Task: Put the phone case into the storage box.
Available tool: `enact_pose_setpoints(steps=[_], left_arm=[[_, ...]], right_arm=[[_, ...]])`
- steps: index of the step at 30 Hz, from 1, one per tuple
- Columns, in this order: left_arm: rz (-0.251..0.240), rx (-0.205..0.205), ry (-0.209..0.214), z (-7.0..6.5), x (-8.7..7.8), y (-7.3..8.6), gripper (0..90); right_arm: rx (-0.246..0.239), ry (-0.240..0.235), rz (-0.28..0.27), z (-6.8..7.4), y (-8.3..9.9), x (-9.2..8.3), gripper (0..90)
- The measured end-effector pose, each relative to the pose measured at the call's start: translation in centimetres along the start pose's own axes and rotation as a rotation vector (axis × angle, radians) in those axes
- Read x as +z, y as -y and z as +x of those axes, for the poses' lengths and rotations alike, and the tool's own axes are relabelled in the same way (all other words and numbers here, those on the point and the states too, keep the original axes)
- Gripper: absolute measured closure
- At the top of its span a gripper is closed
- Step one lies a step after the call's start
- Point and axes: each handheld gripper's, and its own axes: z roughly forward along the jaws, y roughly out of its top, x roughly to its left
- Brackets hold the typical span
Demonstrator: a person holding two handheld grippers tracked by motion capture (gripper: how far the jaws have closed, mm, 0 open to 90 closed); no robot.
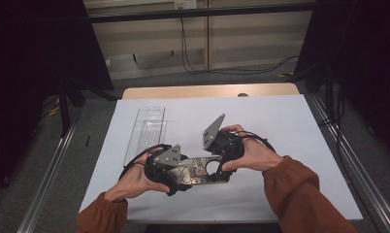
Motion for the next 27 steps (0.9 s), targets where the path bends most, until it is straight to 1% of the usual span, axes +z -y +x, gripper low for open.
enact_pose_setpoints(steps=[1,2,3,4,6,8,9,11,12,13,14,16,17,20,21,22,23,25,27], left_arm=[[-0.008,-0.009,0.002,0.0,-0.2,0.1,12.6],[-0.026,-0.006,-0.009,0.1,-0.4,0.2,12.6],[-0.040,-0.024,-0.009,0.0,-0.6,0.3,12.6],[-0.049,-0.024,-0.007,0.1,-0.7,0.4,12.6],[-0.055,-0.028,-0.018,0.1,-0.9,0.6,12.6],[-0.078,-0.046,-0.025,0.0,-1.0,0.8,12.6],[-0.084,-0.043,-0.017,0.1,-1.0,0.8,12.6],[-0.090,-0.049,-0.034,0.0,-1.1,1.0,12.6],[-0.098,-0.052,-0.026,0.0,-1.1,1.0,12.6],[-0.104,-0.047,-0.034,0.0,-1.1,1.0,12.6],[-0.102,-0.046,-0.037,-0.1,-1.2,1.0,12.5],[-0.111,-0.052,-0.045,-0.2,-1.2,1.1,12.6],[-0.122,-0.057,-0.040,-0.2,-1.2,1.1,12.6],[-0.135,-0.053,-0.037,-0.4,-1.3,1.1,12.5],[-0.143,-0.057,-0.039,-0.5,-1.4,1.1,12.6],[-0.145,-0.051,-0.043,-0.5,-1.4,1.1,12.6],[-0.147,-0.057,-0.046,-0.6,-1.5,1.2,12.5],[-0.160,-0.064,-0.056,-0.5,-1.7,1.4,12.6],[-0.176,-0.066,-0.051,-0.4,-1.9,1.5,12.6]], right_arm=[[0.005,0.000,-0.011,0.0,0.1,-0.2,4.0],[0.014,-0.001,-0.038,-0.1,0.3,-0.4,4.1],[0.023,-0.004,-0.062,-0.2,0.6,-0.6,4.0],[0.032,0.006,-0.082,-0.3,0.8,-0.9,4.4],[0.063,0.022,-0.137,-0.5,1.3,-1.5,4.2],[0.085,0.019,-0.192,-0.6,1.9,-2.0,4.4],[0.093,0.026,-0.211,-0.6,2.1,-2.3,4.0],[0.107,0.038,-0.230,-0.5,2.5,-2.5,3.6],[0.112,0.037,-0.239,-0.5,2.7,-2.5,3.6],[0.113,0.033,-0.247,-0.5,2.9,-2.5,4.2],[0.117,0.043,-0.258,-0.4,3.2,-2.6,3.8],[0.129,0.038,-0.282,-0.3,3.6,-2.6,3.6],[0.132,0.040,-0.298,-0.3,3.8,-2.7,3.5],[0.144,0.042,-0.331,-0.2,4.3,-2.8,3.4],[0.146,0.054,-0.342,-0.2,4.5,-2.9,3.1],[0.150,0.054,-0.353,-0.2,4.6,-3.0,2.6],[0.150,0.051,-0.366,-0.2,4.8,-3.1,3.3],[0.148,0.063,-0.394,-0.1,5.1,-3.3,2.5],[0.148,0.063,-0.422,0.0,5.3,-3.5,2.3]])
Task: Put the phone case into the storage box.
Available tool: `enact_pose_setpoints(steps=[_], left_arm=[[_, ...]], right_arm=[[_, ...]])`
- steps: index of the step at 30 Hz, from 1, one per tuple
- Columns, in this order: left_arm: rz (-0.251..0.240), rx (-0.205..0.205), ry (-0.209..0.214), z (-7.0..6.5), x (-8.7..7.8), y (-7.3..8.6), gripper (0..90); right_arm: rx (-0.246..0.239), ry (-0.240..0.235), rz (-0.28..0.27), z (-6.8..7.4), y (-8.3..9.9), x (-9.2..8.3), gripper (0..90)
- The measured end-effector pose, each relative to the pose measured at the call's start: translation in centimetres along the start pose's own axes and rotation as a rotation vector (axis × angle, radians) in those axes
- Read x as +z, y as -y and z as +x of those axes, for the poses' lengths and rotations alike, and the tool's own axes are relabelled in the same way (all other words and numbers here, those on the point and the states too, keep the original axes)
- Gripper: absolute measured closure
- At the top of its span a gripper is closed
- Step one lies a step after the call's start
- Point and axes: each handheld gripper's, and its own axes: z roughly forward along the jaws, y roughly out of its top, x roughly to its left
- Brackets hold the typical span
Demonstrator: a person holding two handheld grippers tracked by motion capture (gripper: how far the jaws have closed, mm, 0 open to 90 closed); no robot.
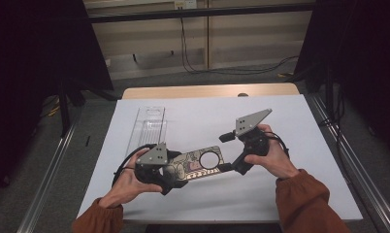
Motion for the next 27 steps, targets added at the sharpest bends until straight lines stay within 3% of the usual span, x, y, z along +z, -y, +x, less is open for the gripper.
enact_pose_setpoints(steps=[8,16,22,27], left_arm=[[-0.086,-0.032,0.001,0.3,-0.6,0.4,12.6],[-0.117,-0.032,0.016,0.2,-0.8,0.2,12.6],[-0.148,-0.038,0.028,0.2,-0.7,0.1,12.5],[-0.152,-0.036,0.030,0.1,-0.8,0.0,12.5]], right_arm=[[0.002,-0.013,-0.093,0.3,0.2,-0.7,1.1],[-0.037,-0.020,-0.150,0.7,0.5,-0.5,0.9],[-0.056,-0.045,-0.165,0.8,0.4,-0.1,0.6],[-0.073,-0.054,-0.145,0.8,0.3,0.5,1.5]])
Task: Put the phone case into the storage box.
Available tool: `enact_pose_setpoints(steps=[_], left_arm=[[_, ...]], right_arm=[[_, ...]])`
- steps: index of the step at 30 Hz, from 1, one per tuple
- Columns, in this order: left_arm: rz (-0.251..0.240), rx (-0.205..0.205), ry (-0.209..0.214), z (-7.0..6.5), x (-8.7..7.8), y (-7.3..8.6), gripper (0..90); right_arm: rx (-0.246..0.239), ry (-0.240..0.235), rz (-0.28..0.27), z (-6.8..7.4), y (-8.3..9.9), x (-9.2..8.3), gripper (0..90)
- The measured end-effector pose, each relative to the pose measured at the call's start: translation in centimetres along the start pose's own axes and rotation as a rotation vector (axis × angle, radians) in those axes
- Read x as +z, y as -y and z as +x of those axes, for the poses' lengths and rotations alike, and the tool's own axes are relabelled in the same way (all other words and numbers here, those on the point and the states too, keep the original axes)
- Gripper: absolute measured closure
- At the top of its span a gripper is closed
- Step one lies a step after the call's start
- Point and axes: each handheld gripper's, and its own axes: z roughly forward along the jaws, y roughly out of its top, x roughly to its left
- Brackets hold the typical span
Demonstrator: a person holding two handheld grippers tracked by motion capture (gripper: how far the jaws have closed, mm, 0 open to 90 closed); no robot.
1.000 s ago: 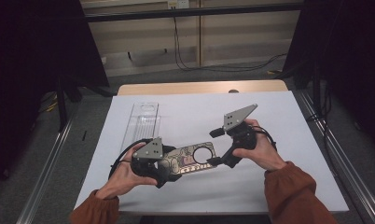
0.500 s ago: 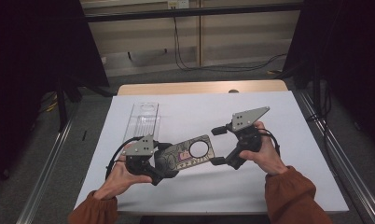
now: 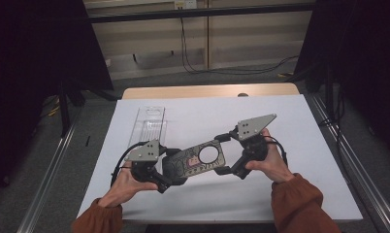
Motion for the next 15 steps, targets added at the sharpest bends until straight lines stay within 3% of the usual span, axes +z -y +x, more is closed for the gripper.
enact_pose_setpoints(steps=[15], left_arm=[[-0.010,-0.004,0.034,-0.08,0.70,0.09,12.5]], right_arm=[[0.002,-0.018,0.028,-0.08,-0.12,0.45,5.6]])
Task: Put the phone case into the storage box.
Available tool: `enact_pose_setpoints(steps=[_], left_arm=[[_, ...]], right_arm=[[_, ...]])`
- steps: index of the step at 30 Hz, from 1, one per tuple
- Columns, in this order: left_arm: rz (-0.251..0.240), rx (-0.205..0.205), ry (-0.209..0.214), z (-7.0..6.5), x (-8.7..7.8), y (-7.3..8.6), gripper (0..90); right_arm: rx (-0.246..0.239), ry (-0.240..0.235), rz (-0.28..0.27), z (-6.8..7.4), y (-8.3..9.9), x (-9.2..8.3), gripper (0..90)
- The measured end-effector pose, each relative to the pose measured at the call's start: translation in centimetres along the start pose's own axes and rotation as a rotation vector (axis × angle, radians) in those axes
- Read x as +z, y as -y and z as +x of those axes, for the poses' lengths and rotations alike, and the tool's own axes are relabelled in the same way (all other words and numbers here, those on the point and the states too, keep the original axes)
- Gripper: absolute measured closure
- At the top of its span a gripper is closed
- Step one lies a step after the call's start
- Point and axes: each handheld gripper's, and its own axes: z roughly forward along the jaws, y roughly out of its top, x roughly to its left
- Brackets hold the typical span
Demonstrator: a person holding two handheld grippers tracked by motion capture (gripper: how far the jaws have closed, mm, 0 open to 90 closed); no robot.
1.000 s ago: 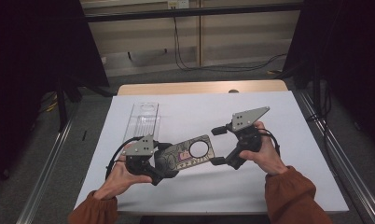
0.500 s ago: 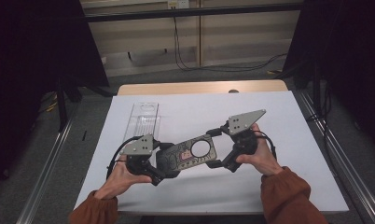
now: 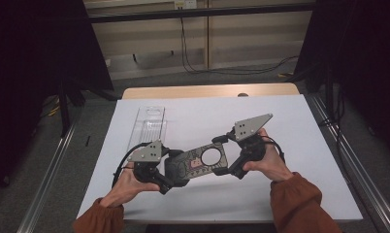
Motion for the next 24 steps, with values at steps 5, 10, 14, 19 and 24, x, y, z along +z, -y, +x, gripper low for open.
enact_pose_setpoints(steps=[5,10,14,19,24], left_arm=[[0.002,-0.007,0.004,0.02,0.04,0.04,12.5],[0.009,-0.007,0.007,0.03,0.13,0.11,12.5],[0.003,-0.013,0.019,0.09,0.35,0.30,12.4],[0.004,-0.011,0.023,0.11,0.50,0.37,12.2],[-0.030,-0.024,0.023,0.14,0.44,0.43,12.3]], right_arm=[[-0.005,-0.012,0.018,0.02,0.03,0.22,7.3],[0.002,-0.021,0.039,0.01,-0.02,0.25,8.0],[0.009,-0.032,0.054,-0.05,-0.01,0.07,9.0],[0.013,-0.039,0.068,-0.03,-0.11,-0.08,9.5],[0.012,-0.046,0.052,-0.10,-0.11,-0.19,9.4]])
